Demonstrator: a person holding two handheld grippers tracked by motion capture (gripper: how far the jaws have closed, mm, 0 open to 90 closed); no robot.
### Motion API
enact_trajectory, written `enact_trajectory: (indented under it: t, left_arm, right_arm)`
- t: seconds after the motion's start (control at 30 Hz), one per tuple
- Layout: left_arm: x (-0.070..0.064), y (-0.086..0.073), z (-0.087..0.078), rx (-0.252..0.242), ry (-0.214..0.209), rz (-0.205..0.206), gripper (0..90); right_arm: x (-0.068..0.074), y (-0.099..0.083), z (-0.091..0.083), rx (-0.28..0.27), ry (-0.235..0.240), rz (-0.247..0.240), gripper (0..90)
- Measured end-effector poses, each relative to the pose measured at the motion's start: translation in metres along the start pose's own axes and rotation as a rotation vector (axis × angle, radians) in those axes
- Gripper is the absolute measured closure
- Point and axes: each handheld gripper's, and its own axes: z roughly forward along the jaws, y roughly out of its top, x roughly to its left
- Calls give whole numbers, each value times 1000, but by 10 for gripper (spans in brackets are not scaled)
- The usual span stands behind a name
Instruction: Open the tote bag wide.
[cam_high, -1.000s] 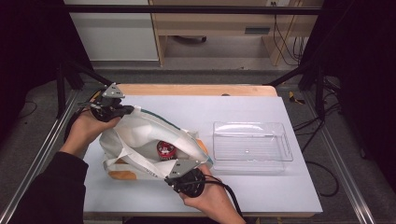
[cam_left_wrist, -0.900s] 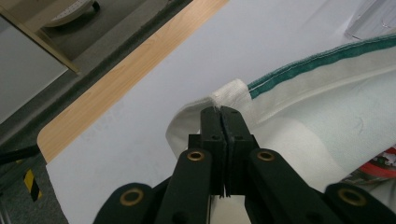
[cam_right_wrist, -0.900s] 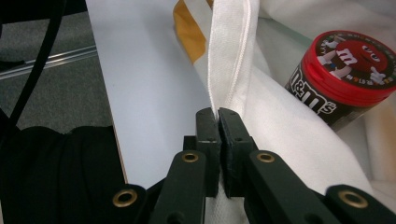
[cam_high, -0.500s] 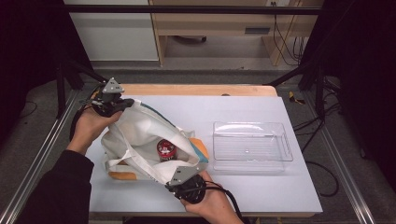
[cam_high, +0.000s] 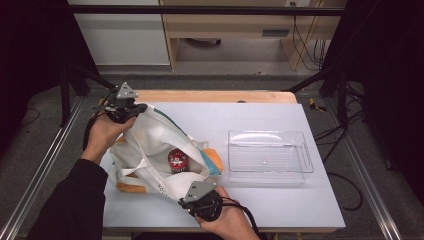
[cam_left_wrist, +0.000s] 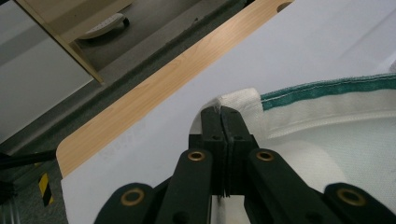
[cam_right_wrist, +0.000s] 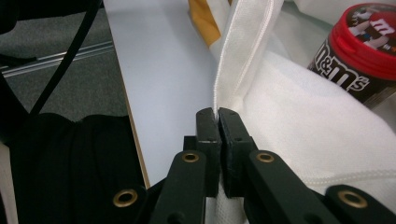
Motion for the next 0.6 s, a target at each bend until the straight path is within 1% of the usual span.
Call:
enact_trajectory:
  t: [0.03,0.07,0.2,0.27,0.3,0.33,0.37,0.43,0.47,0.53,0.57,0.6]
  left_arm:
    - [0,0,2,3,0,3,893]
    - [0,-1,2,4,0,6,893]
    - [1,-2,6,8,0,0,893]
    - [1,-3,10,8,0,-4,893]
    - [1,-3,12,8,2,-1,893]
    - [1,-4,14,12,1,-3,893]
    - [0,-4,16,11,2,-7,893]
    - [2,-4,20,23,17,0,893]
    - [3,-5,22,18,12,-11,893]
    - [3,-5,25,11,10,-9,893]
    - [2,-5,25,20,15,0,893]
    - [2,-5,25,20,15,0,893]
  right_arm:
    - [1,-2,1,10,1,1,882]
    - [1,-3,2,9,4,-2,882]
    - [1,-6,4,10,8,4,882]
    - [1,-8,7,18,11,8,881]
    - [2,-9,7,25,12,17,881]
    - [2,-10,8,25,14,14,882]
    - [2,-10,9,26,16,15,882]
    - [2,-12,10,38,23,20,882]
    - [3,-13,11,45,28,15,882]
    - [2,-14,12,48,30,15,883]
    - [0,-13,11,38,38,38,883]
    - [0,-13,11,38,38,38,883]
